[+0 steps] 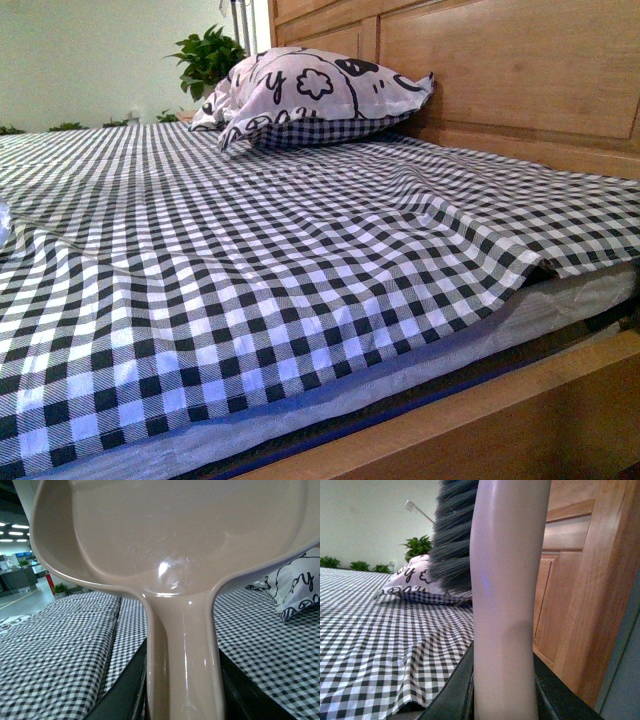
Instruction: Clean up trash
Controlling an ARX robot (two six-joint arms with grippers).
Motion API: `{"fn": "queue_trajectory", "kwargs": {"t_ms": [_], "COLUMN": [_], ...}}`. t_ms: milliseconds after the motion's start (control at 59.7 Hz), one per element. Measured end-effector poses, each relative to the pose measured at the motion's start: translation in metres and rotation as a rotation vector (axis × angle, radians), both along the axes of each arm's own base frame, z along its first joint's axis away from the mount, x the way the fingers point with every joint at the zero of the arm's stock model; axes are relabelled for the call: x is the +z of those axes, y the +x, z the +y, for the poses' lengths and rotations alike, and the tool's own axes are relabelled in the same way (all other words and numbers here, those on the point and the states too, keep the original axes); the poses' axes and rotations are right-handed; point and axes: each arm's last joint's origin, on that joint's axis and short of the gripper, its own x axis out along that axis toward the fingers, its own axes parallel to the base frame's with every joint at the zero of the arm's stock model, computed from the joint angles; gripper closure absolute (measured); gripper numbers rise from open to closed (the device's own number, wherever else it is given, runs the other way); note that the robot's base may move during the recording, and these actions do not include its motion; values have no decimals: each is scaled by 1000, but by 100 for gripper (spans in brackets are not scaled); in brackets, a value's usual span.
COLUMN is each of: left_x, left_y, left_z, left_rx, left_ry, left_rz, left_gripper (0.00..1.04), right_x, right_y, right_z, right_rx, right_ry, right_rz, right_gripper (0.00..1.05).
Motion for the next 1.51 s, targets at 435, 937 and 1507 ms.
{"fn": "queue_trajectory", "kwargs": {"t_ms": [435,937,1507], "left_x": [5,-62,-88], "left_y": [-4,14,50], "left_z": [90,134,110], "left_rx": [-249,-241,-383], "left_ry": [68,410,371], "left_rz": [430,822,843], "left_gripper": [78,78,78], "right_x": [0,0,150], "right_y": [0,0,67], "right_z": [0,0,71], "right_rx": [1,6,387], "right_ry": [0,-2,-209], "right_rz": [0,5,452], "right_gripper": [85,85,85]}}
